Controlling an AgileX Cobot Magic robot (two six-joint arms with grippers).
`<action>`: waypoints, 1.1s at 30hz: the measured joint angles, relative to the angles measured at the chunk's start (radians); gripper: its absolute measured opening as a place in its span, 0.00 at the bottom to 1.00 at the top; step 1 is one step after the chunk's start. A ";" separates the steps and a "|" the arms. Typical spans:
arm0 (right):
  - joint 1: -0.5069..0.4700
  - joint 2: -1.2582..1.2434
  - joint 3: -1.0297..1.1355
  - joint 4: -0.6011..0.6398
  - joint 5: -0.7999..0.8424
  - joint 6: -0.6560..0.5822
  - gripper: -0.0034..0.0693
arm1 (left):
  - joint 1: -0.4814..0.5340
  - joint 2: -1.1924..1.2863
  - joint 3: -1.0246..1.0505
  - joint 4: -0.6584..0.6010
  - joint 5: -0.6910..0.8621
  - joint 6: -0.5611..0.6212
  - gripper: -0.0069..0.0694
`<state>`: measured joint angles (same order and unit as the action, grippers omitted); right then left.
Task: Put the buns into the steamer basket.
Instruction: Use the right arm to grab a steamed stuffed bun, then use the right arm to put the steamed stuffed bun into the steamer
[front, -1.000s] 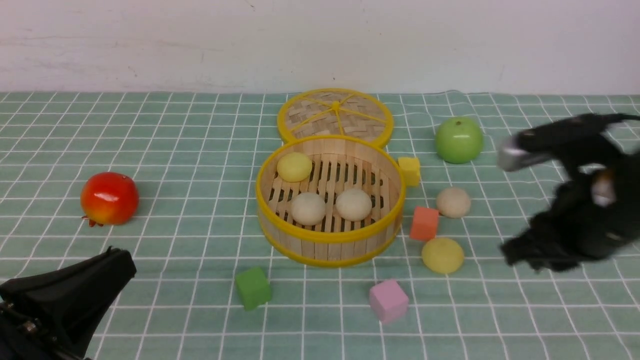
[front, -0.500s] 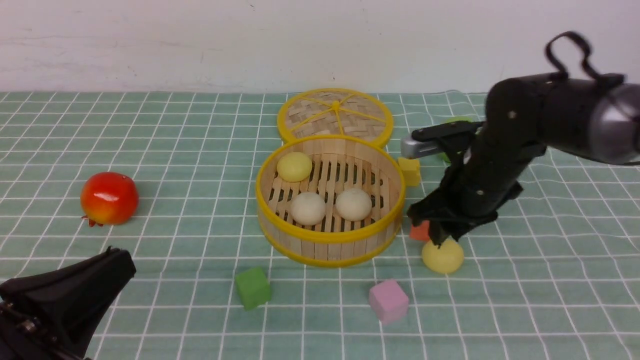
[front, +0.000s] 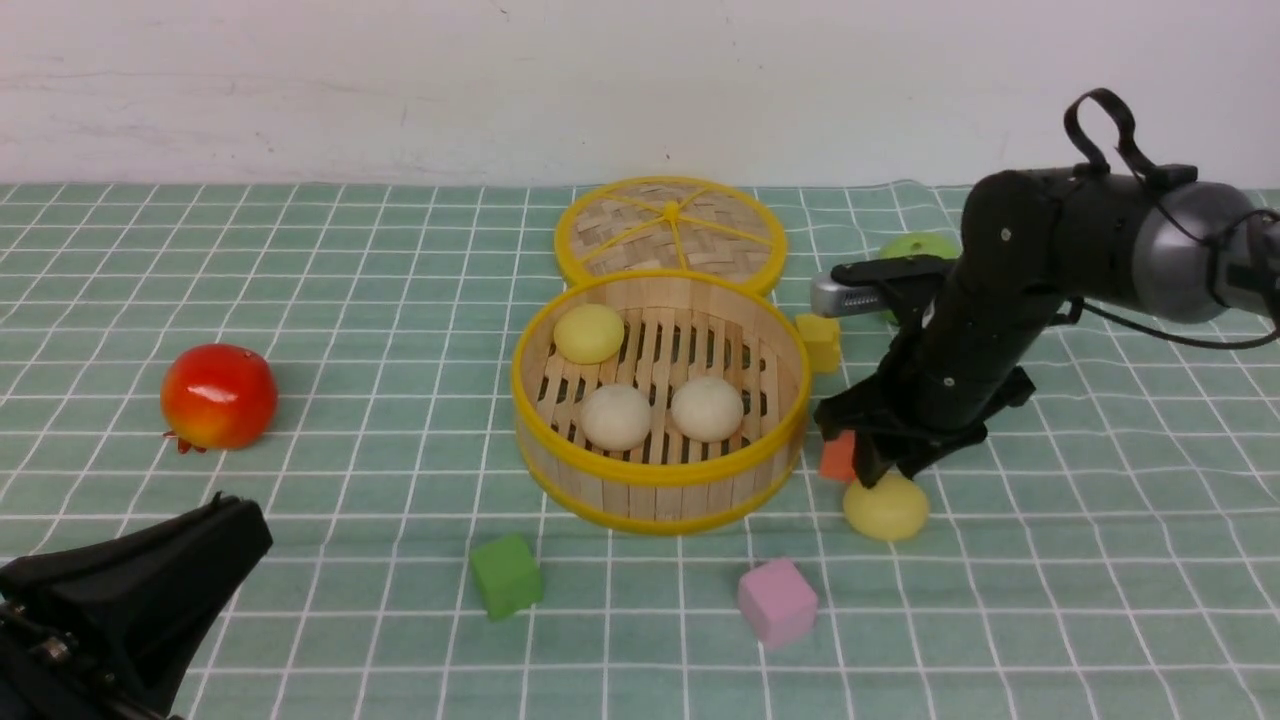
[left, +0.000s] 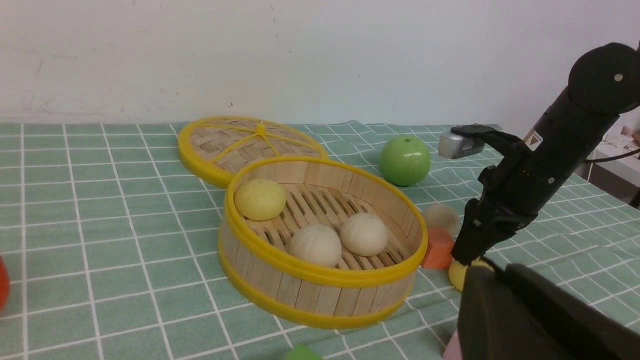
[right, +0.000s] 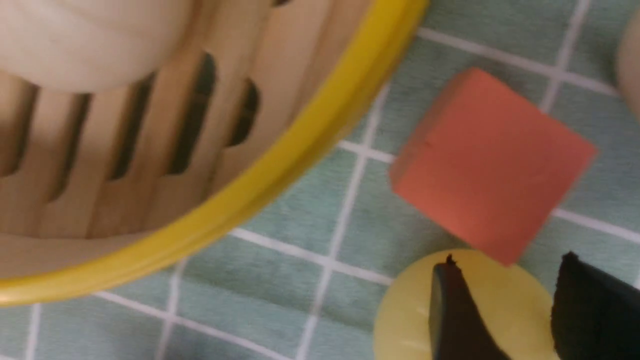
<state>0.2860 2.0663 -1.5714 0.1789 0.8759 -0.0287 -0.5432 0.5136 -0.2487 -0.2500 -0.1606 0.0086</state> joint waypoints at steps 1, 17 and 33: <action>0.000 0.001 0.000 0.003 0.003 -0.004 0.43 | 0.000 0.000 0.000 0.000 0.000 0.000 0.12; 0.020 -0.113 0.000 0.022 0.076 -0.088 0.05 | 0.000 0.000 0.000 -0.004 0.000 0.000 0.13; 0.114 0.167 -0.368 0.180 -0.380 -0.182 0.05 | 0.000 0.000 0.000 -0.004 0.000 0.000 0.14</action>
<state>0.4000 2.2332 -1.9395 0.3587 0.4957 -0.2108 -0.5432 0.5136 -0.2487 -0.2541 -0.1606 0.0086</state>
